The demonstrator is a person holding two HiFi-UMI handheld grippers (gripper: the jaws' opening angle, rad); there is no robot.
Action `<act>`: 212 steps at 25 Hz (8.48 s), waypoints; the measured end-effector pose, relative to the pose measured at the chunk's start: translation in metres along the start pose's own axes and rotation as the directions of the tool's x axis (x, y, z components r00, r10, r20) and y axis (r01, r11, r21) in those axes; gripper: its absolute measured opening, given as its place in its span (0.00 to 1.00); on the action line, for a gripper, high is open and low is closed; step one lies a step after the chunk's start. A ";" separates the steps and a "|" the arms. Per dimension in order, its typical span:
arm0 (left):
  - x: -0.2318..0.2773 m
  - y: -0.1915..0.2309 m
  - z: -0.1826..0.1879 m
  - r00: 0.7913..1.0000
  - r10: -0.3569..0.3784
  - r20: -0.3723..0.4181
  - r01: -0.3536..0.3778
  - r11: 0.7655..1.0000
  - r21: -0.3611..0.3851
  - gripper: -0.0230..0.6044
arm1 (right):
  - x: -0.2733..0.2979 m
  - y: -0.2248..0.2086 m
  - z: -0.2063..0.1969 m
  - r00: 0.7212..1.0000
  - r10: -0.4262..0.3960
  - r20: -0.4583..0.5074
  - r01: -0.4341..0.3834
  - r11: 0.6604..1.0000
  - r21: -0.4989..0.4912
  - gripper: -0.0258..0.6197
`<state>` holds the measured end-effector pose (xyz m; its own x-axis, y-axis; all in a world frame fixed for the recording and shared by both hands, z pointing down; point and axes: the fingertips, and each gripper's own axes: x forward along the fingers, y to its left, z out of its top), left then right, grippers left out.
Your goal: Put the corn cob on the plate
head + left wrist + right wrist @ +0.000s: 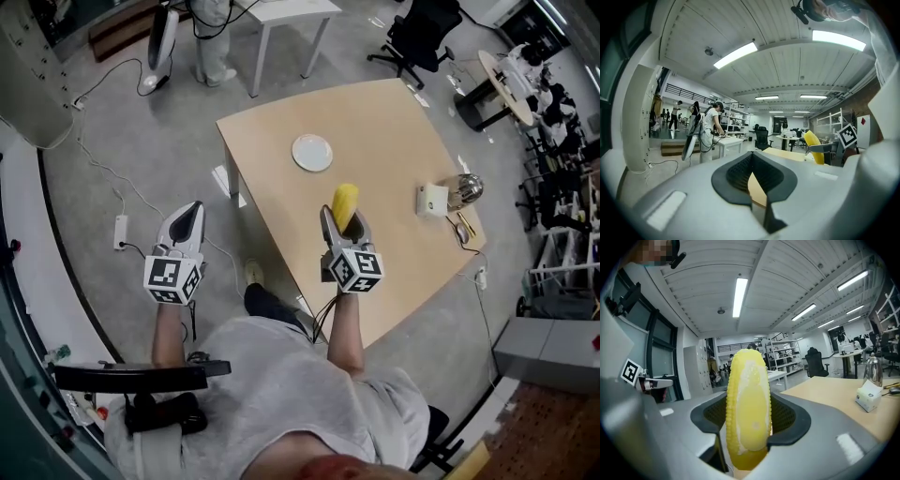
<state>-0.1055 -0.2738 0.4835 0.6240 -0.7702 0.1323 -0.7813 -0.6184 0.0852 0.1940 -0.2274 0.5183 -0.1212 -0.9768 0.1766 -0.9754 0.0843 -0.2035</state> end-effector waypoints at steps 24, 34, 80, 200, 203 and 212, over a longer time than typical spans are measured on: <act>0.049 0.023 -0.003 0.992 0.093 -0.088 -0.092 0.996 0.016 0.07 | 0.168 -0.090 -0.073 0.962 -0.002 -0.274 -0.004 1.000 -0.024 0.44; 0.066 0.031 0.006 0.986 0.146 -0.083 -0.145 0.989 0.015 0.07 | 0.225 -0.119 -0.112 0.907 0.000 -0.420 -0.017 0.999 -0.036 0.44; 0.055 0.055 0.000 0.936 0.322 -0.141 -0.319 0.947 0.040 0.07 | 0.310 -0.155 -0.206 0.698 -0.111 -0.707 0.002 0.988 -0.154 0.44; 0.024 -0.126 -0.013 0.938 -0.346 -0.016 0.346 0.937 0.042 0.07 | -0.150 -0.010 -0.009 0.943 -0.318 0.103 0.324 0.945 -0.051 0.05; 0.024 -0.126 -0.013 0.939 -0.344 -0.016 0.344 0.938 0.041 0.07 | -0.149 -0.009 -0.011 0.945 -0.314 0.095 0.320 0.946 -0.055 0.05; 0.023 -0.123 -0.015 0.941 -0.337 -0.018 0.338 0.940 0.040 0.07 | -0.146 -0.007 -0.013 0.948 -0.304 0.090 0.309 0.950 -0.053 0.05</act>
<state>0.0047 -0.2136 0.4905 0.8505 -0.5135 0.1138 -0.5233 -0.8479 0.0852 0.2162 -0.0833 0.5063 0.1980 -0.9698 0.1423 -0.9735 -0.2115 -0.0874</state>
